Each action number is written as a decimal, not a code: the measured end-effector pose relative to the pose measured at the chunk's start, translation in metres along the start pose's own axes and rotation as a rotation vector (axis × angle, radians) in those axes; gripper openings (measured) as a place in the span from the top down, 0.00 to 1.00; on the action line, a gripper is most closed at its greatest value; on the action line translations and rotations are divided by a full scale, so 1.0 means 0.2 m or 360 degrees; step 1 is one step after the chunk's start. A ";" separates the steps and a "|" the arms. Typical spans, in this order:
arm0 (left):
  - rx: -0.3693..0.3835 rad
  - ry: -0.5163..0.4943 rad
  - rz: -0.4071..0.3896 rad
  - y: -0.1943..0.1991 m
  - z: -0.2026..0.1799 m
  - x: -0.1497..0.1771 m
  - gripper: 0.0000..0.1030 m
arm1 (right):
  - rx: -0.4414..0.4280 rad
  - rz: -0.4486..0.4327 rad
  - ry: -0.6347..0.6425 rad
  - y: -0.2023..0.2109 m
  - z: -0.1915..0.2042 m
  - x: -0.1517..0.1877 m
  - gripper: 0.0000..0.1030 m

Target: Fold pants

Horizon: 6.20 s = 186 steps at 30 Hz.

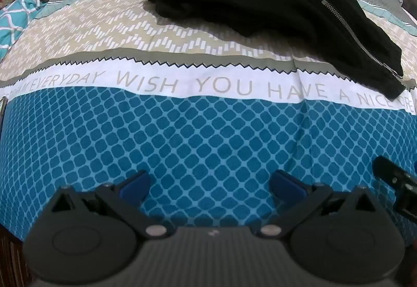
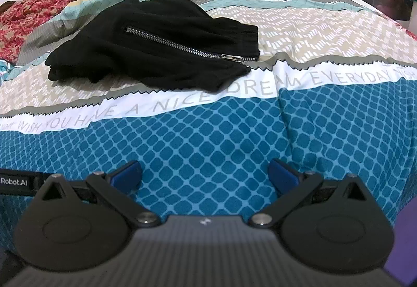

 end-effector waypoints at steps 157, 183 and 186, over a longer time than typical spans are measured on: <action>0.0885 0.0500 -0.0310 0.00 0.47 -0.97 0.11 | 0.0162 -0.0914 -0.0424 0.50 -0.79 -1.09 0.96; 0.0840 0.0985 -0.0778 0.39 1.00 -0.40 0.92 | 0.0173 -0.0912 -0.0370 0.54 -0.62 -0.97 0.95; 0.0668 0.1016 -0.0458 0.21 0.98 0.00 0.91 | 0.0185 -0.0807 -0.0399 0.44 -0.62 -0.93 0.92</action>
Point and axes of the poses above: each gripper's, at about its wrist camera, not at the fingertips, and y roughly against the way its jaws point, z to its left, x to its underside, the point moved 9 cm from there along -y, roughly the way its jaws point, and after that the axes turned 14 degrees about -y, right-handed, at the moved point
